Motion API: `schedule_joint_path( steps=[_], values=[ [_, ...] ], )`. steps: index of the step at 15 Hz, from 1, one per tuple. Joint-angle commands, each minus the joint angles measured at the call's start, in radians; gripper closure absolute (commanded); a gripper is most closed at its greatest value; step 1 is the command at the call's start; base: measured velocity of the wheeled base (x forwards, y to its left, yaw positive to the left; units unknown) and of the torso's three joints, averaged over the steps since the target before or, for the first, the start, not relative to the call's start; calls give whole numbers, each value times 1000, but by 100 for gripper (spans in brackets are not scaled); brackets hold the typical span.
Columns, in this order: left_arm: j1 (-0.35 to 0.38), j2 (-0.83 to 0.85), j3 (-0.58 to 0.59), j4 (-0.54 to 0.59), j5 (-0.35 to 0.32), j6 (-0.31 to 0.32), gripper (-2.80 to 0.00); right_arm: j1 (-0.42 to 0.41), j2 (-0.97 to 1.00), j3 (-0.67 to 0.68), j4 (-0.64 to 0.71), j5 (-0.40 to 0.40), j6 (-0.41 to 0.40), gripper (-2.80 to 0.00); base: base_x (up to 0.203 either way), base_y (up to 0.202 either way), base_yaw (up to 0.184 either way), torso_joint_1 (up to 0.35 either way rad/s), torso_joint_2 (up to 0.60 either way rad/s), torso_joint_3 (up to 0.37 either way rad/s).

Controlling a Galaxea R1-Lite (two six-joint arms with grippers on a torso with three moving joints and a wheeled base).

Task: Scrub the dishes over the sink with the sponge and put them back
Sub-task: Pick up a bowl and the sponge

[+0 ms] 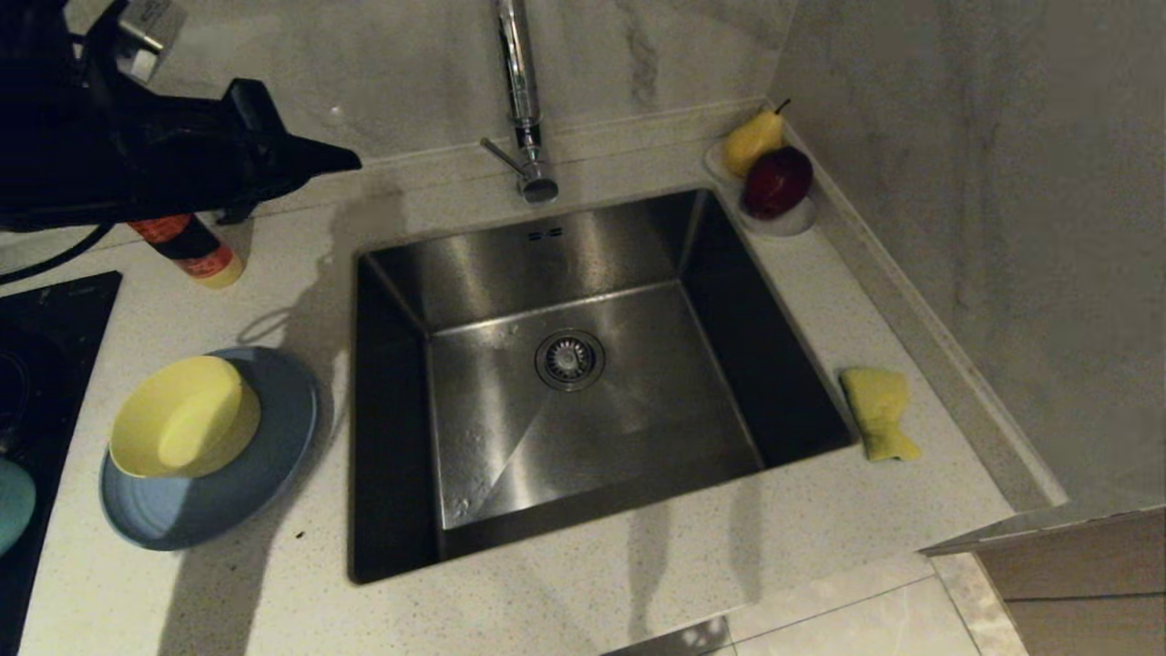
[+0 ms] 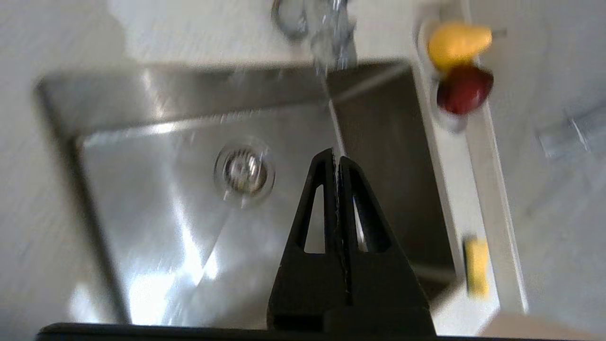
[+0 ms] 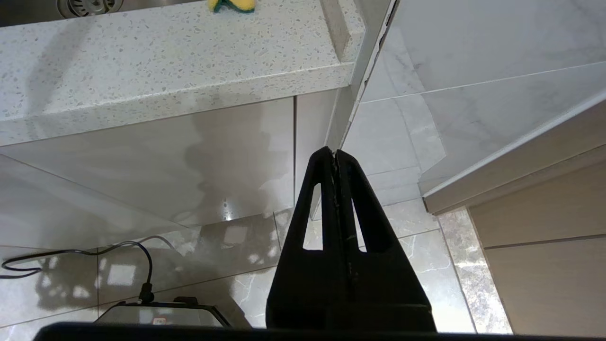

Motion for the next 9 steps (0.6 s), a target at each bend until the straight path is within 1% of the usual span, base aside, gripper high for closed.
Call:
schedule_joint_path(
  steps=[1,4,6,7,9],
  values=[
    [-18,146,-122,-4,6,-7,0,1,-1,0,0,0,-1,0,0,0,0,0,0,0],
    [-19,224,-228,-6,9,-24,0,1,-1,0,0,0,-1,0,0,0,0,0,0,0],
    [-21,256,-274,-15,6,-54,0,1,-1,0,0,0,-1,0,0,0,0,0,0,0],
    [-26,276,-293,-40,7,-80,0,1,-1,0,0,0,-1,0,0,0,0,0,0,0],
    [-41,308,-320,-136,10,-167,0,1,-1,0,0,0,-1,0,0,0,0,0,0,0]
  ],
)
